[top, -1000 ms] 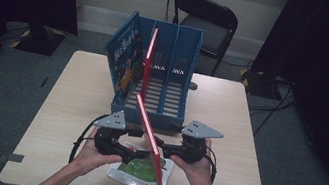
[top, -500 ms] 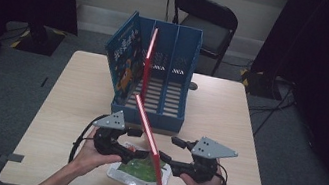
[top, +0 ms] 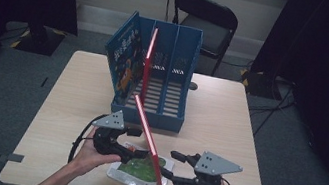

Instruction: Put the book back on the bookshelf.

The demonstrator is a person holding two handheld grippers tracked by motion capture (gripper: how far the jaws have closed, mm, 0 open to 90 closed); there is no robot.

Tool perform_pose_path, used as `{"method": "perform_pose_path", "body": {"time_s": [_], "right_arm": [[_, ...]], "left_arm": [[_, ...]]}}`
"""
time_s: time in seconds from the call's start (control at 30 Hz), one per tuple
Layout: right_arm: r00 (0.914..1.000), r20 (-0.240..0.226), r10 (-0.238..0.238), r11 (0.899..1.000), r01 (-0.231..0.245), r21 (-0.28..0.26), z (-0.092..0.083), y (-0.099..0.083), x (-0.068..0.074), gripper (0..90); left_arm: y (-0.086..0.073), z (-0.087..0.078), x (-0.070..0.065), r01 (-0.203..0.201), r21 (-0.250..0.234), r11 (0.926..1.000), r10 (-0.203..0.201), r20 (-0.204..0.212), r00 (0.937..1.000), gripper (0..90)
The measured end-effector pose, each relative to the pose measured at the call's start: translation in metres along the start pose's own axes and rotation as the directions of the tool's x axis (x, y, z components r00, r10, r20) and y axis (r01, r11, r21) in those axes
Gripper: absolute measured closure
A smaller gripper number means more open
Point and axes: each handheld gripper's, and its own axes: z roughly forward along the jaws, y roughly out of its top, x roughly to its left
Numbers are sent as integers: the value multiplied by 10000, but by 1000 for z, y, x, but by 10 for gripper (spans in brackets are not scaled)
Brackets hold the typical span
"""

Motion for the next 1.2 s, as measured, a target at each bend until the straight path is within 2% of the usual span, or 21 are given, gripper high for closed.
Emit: {"method": "perform_pose_path", "body": {"time_s": [0.1, 0.23, 0.3, 0.43, 0.57, 0.67, 0.73, 0.97, 1.03, 1.2], "right_arm": [[10000, -38, 6, 10000, -6, 19, -1, -2, 2, 407], [9996, -248, -112, 9998, 115, 133, 5, -4, 8, 400], [9994, -279, -222, 9998, 222, -14, 10, -3, 11, 410], [9989, -317, -355, 9990, 364, 267, 28, -1, 11, 419], [9993, 30, -362, 9978, 359, 559, 44, -2, 9, 412], [9995, 296, -64, 9966, 39, 820, 51, -5, 7, 449], [9990, 448, -24, 9958, -18, 920, 53, -8, 6, 463], [9966, 821, -1, 9969, -64, 786, 46, -10, 5, 585], [9945, 1051, 11, 9975, -84, 695, 43, -11, 4, 638], [9906, 1355, 186, 9980, -265, 570, 34, -13, -6, 703]], "left_arm": [[0, 1, 0, 3, -28, 10000, -3, 9, 10000, 226], [0, 1, -1, 8, -9, 10000, -8, -59, 10000, 228], [1, 2, -1, 15, -11, 10000, -15, -101, 9999, 232], [1, 3, -2, -11, 5, 10000, 11, -107, 9999, 236], [1, 4, -3, 43, -11, 10000, -43, -181, 9998, 234], [1, 3, -2, 127, -120, 9998, -129, -183, 9998, 234], [1, 2, -1, 204, -198, 9996, -209, -234, 9995, 235], [2, -4, 3, 332, -275, 9991, -344, -424, 9985, 240], [2, -6, 6, 387, -309, 9988, -403, -516, 9979, 240], [1, -12, 12, 437, -423, 9981, -477, -976, 9941, 239]]}}
